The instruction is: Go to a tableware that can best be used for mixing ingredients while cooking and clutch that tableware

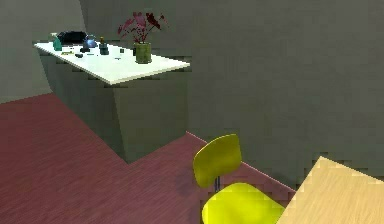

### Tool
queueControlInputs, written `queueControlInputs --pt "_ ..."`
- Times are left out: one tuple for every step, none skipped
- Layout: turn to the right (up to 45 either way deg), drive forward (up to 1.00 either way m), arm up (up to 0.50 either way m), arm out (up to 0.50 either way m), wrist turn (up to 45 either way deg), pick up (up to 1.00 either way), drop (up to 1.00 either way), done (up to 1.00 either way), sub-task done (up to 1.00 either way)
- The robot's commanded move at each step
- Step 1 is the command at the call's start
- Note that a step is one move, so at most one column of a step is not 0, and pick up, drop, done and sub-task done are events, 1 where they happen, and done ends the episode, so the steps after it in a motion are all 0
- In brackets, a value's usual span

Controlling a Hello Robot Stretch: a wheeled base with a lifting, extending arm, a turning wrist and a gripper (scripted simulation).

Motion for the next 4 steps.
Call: queueControlInputs --pt "0.0 0.0 0.38 0.0 0.0 0.0 0.0 0.0 0.0" --pt "0.0 0.0 0.0 0.34 0.0 0.0 0.0 0.0 0.0" --pt "0.0 0.0 0.0 0.0 45.0 0.0 0.0 0.0 0.0" --pt "0.0 0.0 0.0 0.0 45.0 0.0 0.0 0.0 0.0"
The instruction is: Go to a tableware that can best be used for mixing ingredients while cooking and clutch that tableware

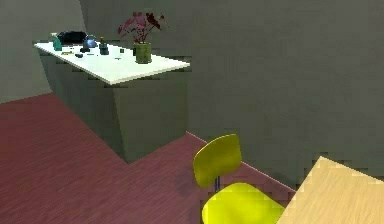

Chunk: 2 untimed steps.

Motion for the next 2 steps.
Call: queueControlInputs --pt "0.0 0.0 0.0 0.0 45.0 0.0 0.0 0.0 0.0" --pt "0.0 0.0 0.0 0.0 21.0 0.0 0.0 0.0 0.0"
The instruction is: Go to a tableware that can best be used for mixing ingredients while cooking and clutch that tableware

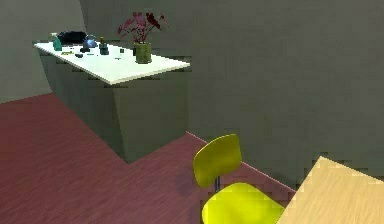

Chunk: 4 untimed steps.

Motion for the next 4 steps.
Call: queueControlInputs --pt "0.0 0.0 -0.28 0.0 0.0 0.0 0.0 0.0 0.0" --pt "0.0 0.0 0.0 0.0 0.0 1.0 0.0 0.0 0.0" --pt "0.0 0.0 0.1 0.0 0.0 0.0 0.0 0.0 0.0" --pt "0.0 0.0 0.0 0.0 0.0 0.0 0.0 1.0 0.0"
